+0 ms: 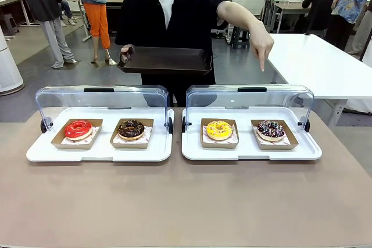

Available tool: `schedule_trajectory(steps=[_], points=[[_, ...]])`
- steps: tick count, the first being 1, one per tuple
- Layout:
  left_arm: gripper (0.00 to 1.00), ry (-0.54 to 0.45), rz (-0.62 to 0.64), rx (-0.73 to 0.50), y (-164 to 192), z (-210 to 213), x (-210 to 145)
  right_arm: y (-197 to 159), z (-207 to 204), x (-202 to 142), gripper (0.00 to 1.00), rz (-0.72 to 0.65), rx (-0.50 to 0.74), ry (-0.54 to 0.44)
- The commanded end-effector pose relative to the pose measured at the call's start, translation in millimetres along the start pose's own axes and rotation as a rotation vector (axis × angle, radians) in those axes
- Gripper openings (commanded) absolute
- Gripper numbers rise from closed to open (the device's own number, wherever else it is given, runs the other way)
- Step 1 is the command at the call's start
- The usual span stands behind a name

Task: Provide the desired donut to the person.
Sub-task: Pick up and lift the Paper togo box containing the Donut pointed at by the person.

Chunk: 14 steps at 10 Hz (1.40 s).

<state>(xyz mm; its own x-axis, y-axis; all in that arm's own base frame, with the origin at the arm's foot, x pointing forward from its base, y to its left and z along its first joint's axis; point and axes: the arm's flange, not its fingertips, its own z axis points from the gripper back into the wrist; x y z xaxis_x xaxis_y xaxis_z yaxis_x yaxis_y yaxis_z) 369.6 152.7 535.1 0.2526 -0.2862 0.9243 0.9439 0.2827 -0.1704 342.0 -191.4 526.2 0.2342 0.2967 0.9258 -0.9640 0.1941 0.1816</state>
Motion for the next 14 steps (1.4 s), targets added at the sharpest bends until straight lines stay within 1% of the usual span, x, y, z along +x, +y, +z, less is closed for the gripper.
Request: schedule_trajectory(steps=[1,3,4,5,6,8,9,10,12,14], points=[[1.0,-0.011,0.014,0.013,1,0,3,0,0,0,1.0,0.0,0.0,0.0],[1.0,-0.011,0.014,0.013,1,0,3,-1,-2,18,1.0,0.013,0.028,0.225],[1.0,-0.011,0.014,0.013,1,0,3,-8,-12,25,1.0,-0.022,0.037,0.298],[1.0,-0.011,0.014,0.013,1,0,3,-16,-37,28,1.0,-0.041,0.063,0.413],[1.0,-0.011,0.014,0.013,1,0,3,-20,-65,32,1.0,-0.037,0.099,0.498],[1.0,-0.011,0.014,0.013,1,0,3,-29,-125,31,1.0,0.003,0.087,0.623],[1.0,-0.011,0.014,0.013,1,0,3,-34,-158,24,1.0,0.05,0.051,0.691],[1.0,-0.011,0.014,0.013,1,0,3,-35,-182,17,1.0,0.08,0.053,0.734],[1.0,-0.011,0.014,0.013,1,0,3,-32,-216,8,1.0,0.173,0.018,0.816],[1.0,-0.011,0.014,0.013,1,0,3,-33,-235,-4,1.0,0.305,-0.066,0.915]])
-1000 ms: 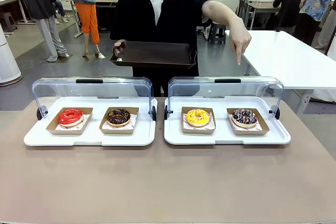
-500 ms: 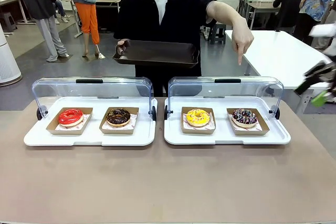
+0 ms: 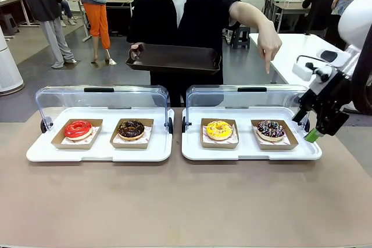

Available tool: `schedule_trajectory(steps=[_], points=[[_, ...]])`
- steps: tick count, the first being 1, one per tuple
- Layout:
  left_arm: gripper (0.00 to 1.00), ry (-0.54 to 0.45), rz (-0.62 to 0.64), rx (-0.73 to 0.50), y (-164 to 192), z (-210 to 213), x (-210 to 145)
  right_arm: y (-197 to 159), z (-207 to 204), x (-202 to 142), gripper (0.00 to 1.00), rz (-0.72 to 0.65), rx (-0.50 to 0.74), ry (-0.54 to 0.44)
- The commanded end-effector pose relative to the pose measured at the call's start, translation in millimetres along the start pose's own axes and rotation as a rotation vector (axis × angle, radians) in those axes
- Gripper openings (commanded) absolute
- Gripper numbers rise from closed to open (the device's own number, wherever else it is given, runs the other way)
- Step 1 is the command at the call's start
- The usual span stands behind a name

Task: Provide the desired donut to the person.
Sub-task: Pick up and lift the Paper togo box containing the Donut pointed at by the person.

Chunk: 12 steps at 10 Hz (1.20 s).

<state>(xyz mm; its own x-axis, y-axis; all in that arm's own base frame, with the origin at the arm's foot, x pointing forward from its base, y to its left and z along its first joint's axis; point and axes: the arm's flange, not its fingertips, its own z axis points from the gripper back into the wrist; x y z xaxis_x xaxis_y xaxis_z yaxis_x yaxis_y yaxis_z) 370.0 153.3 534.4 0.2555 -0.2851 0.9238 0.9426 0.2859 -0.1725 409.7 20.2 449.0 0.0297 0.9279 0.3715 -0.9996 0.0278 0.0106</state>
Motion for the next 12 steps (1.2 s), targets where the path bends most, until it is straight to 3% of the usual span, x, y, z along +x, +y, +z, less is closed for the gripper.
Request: schedule_trajectory(steps=[1,4,5,6,12], points=[[1.0,-0.011,0.011,0.01,0,0,4,5,-17,-4,1.0,0.036,-0.099,0.102],[1.0,-0.011,0.011,0.01,0,0,4,-3,-21,-10,1.0,0.01,-0.079,0.073],[1.0,-0.011,0.011,0.01,0,0,4,-1,-14,-15,1.0,-0.034,0.02,-0.057],[1.0,-0.011,0.011,0.01,0,0,4,-2,-18,-7,1.0,0.038,-0.085,0.084],[1.0,-0.011,0.011,0.01,0,0,4,-2,-18,-7,1.0,0.038,-0.085,0.084]])
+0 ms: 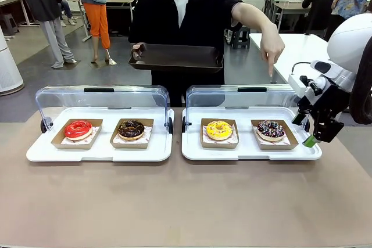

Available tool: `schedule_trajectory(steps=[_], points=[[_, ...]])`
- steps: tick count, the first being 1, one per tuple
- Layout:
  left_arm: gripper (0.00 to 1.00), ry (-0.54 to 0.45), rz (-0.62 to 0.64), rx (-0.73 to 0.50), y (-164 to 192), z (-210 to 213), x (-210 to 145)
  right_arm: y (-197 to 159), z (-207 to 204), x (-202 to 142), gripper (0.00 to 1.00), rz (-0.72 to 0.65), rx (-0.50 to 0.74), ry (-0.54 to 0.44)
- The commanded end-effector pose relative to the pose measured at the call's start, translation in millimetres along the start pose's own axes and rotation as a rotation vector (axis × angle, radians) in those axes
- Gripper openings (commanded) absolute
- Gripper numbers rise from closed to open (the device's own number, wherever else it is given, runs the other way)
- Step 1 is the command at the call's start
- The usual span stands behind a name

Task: Provide the desired donut to the person.
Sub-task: Pick up and lift the Paper togo box containing the Donut pointed at by the person.

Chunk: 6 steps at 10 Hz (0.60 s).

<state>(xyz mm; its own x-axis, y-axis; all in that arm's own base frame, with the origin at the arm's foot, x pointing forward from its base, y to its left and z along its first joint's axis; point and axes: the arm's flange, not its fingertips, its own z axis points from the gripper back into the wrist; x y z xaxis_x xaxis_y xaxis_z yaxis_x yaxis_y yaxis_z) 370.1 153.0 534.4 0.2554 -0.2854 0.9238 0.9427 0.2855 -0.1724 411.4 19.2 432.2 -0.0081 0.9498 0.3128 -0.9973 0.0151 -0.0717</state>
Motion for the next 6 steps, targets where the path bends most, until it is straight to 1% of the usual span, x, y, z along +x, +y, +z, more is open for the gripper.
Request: schedule_trajectory(steps=[1,6], points=[[1.0,-0.011,0.011,0.011,0.5,0.4,3.4,-0.1,-2.4,0.1,1.0,-0.002,-0.011,0.023],[1.0,-0.011,0.011,0.011,0.5,0.4,3.4,-0.1,-2.4,0.1,1.0,-0.002,-0.011,0.023]])
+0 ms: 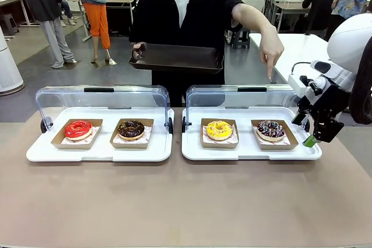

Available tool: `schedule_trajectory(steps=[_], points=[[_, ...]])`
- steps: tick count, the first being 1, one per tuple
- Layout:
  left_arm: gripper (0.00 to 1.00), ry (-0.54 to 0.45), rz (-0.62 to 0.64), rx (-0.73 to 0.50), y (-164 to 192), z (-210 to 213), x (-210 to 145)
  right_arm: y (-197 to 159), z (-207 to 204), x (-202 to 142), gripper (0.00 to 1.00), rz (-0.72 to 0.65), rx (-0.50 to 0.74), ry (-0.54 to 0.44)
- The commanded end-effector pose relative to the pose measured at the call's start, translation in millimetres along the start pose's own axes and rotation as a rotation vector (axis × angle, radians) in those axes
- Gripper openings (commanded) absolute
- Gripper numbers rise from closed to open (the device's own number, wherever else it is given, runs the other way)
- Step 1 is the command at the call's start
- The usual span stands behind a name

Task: Provide the desired donut to the person.
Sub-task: Pick up and lift the Paper togo box containing the Donut pointed at by the person.

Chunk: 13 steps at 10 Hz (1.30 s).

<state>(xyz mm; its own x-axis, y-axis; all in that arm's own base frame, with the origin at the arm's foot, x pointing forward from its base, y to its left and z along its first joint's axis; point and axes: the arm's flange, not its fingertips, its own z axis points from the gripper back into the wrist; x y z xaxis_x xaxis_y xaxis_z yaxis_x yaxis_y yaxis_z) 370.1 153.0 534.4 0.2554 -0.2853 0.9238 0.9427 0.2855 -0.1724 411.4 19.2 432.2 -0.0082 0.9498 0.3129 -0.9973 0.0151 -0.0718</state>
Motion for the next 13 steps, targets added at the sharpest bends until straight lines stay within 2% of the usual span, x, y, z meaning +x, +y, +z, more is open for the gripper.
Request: schedule_trajectory(steps=[1,3,7,13], points=[[1.0,-0.011,0.011,0.011,0,0,3,0,0,0,1.0,0.0,0.0,0.0],[1.0,-0.011,0.011,0.011,0,0,3,-3,-8,2,1.0,0.053,0.023,0.039],[1.0,-0.011,0.011,0.011,0,0,3,-12,-26,18,1.0,0.072,0.004,0.187],[1.0,-0.011,0.011,0.011,0,0,3,-35,-47,13,1.0,0.048,0.002,0.231]])
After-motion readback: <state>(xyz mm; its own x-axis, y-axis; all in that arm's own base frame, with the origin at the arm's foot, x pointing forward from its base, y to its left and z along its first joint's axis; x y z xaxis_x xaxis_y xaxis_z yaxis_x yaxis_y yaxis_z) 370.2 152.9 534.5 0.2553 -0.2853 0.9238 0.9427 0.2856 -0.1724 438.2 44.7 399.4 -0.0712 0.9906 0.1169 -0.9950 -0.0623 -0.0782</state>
